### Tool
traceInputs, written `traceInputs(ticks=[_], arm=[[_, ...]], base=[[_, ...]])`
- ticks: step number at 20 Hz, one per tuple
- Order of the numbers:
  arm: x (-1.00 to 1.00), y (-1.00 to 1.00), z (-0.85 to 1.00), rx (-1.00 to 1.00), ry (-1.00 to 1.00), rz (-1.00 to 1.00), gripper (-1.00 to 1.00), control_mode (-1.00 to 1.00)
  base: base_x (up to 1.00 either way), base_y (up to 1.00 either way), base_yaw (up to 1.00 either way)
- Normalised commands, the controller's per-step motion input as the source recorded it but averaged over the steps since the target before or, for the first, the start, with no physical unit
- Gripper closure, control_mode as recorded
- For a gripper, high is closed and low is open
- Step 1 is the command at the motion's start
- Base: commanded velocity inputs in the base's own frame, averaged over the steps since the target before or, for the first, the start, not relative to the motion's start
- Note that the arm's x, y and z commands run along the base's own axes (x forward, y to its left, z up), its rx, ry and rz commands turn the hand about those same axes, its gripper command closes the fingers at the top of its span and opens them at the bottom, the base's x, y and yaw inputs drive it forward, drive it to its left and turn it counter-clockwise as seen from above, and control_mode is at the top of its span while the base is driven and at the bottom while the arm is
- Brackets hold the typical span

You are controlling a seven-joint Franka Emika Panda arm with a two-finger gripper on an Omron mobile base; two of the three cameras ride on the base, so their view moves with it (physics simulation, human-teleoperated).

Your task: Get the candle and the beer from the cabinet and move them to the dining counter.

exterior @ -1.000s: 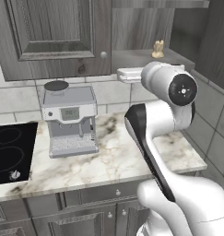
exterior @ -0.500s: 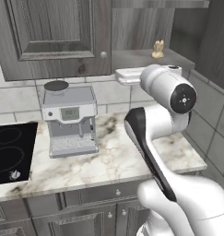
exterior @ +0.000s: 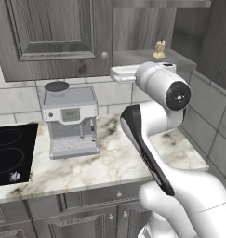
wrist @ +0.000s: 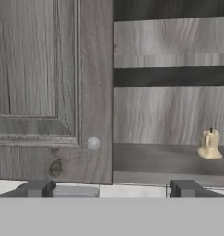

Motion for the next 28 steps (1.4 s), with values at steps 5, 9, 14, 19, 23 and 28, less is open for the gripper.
traceInputs(ticks=[5,9,14,19,23,28], arm=[[0.07,0.13,0.02,0.00,-0.01,0.05,-1.00,-1.00],[0.15,0.13,0.00,0.00,0.02,0.06,-1.00,-1.00],[0.20,0.16,0.00,0.00,0.01,0.03,-1.00,-1.00],[0.20,0.10,0.00,0.00,0.01,0.00,-1.00,-1.00],[0.06,0.01,0.00,0.00,0.00,0.00,-1.00,-1.00],[0.04,0.02,-0.03,0.00,0.00,0.00,-1.00,-1.00]], base=[[0.00,0.00,0.00],[0.00,0.00,0.00],[0.00,0.00,0.00],[0.00,0.00,0.00],[0.00,0.00,0.00],[0.00,0.00,0.00]])
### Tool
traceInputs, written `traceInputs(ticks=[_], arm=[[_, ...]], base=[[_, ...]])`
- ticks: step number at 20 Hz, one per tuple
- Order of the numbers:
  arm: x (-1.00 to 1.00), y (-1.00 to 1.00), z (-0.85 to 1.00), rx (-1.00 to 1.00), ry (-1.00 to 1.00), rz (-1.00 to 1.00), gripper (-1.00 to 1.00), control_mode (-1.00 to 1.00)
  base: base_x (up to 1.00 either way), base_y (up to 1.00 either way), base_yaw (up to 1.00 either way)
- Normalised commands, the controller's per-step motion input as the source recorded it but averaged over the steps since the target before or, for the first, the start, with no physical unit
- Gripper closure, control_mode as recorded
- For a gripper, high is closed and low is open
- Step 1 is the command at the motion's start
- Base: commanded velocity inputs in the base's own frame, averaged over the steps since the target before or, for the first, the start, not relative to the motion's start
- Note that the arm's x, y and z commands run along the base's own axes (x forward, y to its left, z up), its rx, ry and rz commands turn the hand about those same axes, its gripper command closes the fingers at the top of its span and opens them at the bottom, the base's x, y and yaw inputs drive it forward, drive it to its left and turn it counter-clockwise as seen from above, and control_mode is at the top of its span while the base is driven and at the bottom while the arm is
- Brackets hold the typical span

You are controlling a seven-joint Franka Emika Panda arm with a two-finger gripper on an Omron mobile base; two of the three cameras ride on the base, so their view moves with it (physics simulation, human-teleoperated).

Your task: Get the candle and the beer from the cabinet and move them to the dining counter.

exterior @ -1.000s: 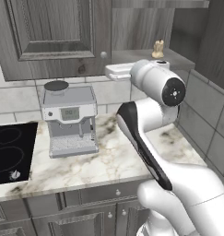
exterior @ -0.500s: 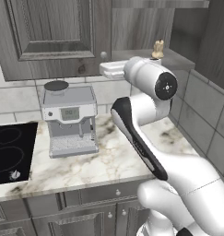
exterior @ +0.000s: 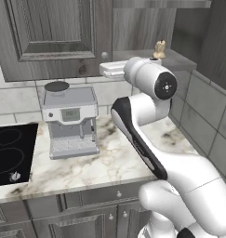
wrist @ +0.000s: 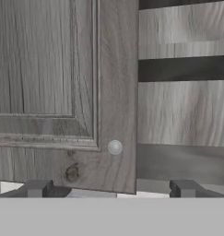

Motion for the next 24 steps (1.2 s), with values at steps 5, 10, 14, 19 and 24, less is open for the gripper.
traceInputs(ticks=[5,10,14,19,24], arm=[[0.12,0.00,-0.02,0.00,0.00,0.00,-1.00,-1.00],[0.25,0.00,0.00,0.00,0.00,0.00,-1.00,-1.00],[0.32,0.00,-0.02,0.00,0.00,0.00,-1.00,-1.00],[0.35,0.04,-0.01,0.00,0.00,0.00,-1.00,-1.00],[0.30,0.08,-0.01,0.00,0.02,0.00,-1.00,-1.00]], base=[[0.00,0.00,0.00],[0.00,0.00,0.00],[0.00,0.00,0.00],[0.00,0.00,0.00],[0.00,0.00,0.00]])
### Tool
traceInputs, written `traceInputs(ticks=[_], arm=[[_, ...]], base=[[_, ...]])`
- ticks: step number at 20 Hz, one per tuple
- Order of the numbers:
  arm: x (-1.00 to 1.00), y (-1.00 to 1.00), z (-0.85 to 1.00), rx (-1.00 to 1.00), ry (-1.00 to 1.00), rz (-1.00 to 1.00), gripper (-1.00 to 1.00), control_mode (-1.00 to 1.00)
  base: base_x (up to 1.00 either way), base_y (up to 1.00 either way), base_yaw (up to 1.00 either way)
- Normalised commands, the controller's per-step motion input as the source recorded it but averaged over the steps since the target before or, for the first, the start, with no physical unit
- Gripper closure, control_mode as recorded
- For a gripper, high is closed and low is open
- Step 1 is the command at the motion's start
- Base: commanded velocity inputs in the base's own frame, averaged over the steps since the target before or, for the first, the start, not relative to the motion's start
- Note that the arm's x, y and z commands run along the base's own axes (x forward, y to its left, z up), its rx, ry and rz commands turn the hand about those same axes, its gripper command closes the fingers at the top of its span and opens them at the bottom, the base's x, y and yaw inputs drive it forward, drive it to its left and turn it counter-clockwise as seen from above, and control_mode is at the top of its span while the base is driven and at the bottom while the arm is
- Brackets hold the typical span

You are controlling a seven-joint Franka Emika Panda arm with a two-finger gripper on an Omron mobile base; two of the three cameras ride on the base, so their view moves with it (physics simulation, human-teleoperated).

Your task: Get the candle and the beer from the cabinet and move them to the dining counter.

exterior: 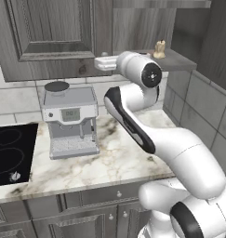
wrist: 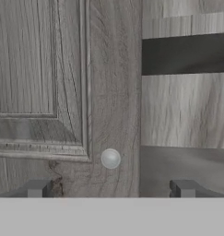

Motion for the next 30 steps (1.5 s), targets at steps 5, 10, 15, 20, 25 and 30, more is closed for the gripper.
traceInputs(ticks=[5,10,15,20,25,30], arm=[[0.17,0.04,-0.03,0.00,0.00,-0.02,-1.00,-1.00],[0.26,0.12,-0.02,0.00,0.01,-0.04,-1.00,-1.00],[0.17,0.19,-0.05,0.00,0.02,-0.04,-1.00,-1.00],[0.16,0.09,-0.04,0.00,0.01,0.00,-1.00,-1.00],[0.24,0.00,0.00,0.00,0.01,0.00,-1.00,-1.00],[0.19,0.00,0.00,0.00,0.00,0.00,-1.00,-1.00]], base=[[0.00,0.00,0.00],[0.00,0.00,0.00],[0.00,0.00,0.00],[0.00,0.00,0.00],[0.00,0.00,0.00],[0.00,0.00,0.00]])
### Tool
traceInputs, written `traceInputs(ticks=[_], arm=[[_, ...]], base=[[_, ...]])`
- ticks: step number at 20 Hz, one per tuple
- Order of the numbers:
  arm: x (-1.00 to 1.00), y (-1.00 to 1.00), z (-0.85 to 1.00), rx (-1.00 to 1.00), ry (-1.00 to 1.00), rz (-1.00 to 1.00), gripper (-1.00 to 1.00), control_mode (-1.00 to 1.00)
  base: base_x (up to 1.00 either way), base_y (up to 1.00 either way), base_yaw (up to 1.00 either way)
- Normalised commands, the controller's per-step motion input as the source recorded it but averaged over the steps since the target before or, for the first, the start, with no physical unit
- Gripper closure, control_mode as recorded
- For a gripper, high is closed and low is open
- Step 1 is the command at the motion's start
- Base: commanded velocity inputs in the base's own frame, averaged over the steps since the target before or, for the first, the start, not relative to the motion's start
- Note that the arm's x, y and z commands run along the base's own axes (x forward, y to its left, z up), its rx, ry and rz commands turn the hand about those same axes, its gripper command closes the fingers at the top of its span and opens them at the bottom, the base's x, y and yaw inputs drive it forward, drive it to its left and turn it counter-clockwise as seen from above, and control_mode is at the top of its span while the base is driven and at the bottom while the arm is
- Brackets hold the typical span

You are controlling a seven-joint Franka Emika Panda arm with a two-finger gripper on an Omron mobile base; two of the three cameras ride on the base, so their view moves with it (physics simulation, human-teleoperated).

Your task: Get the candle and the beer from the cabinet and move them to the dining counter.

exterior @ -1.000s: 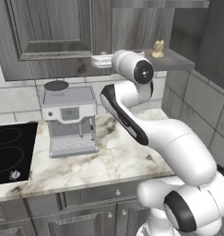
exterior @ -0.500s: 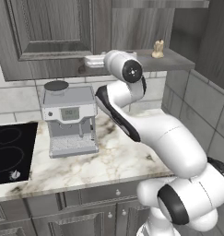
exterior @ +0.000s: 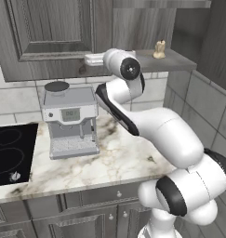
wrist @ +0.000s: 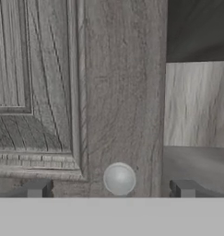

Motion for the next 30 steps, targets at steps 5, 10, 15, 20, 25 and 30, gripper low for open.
traceInputs(ticks=[5,10,15,20,25,30], arm=[[0.19,0.00,0.00,0.00,0.00,0.00,-1.00,-1.00],[0.19,0.00,0.00,0.00,0.00,0.00,-1.00,-1.00],[0.08,0.00,-0.01,0.00,0.00,0.00,-1.00,-1.00],[0.03,0.00,-0.09,0.00,0.00,0.00,-1.00,-1.00],[0.11,0.00,-0.11,0.00,0.00,0.00,-1.00,-1.00],[0.13,0.00,-0.01,0.00,0.00,0.00,-1.00,-1.00]], base=[[0.00,0.00,0.00],[0.00,0.00,0.00],[0.00,0.00,0.00],[0.00,0.00,0.00],[0.00,0.00,0.00],[0.00,0.00,0.00]])
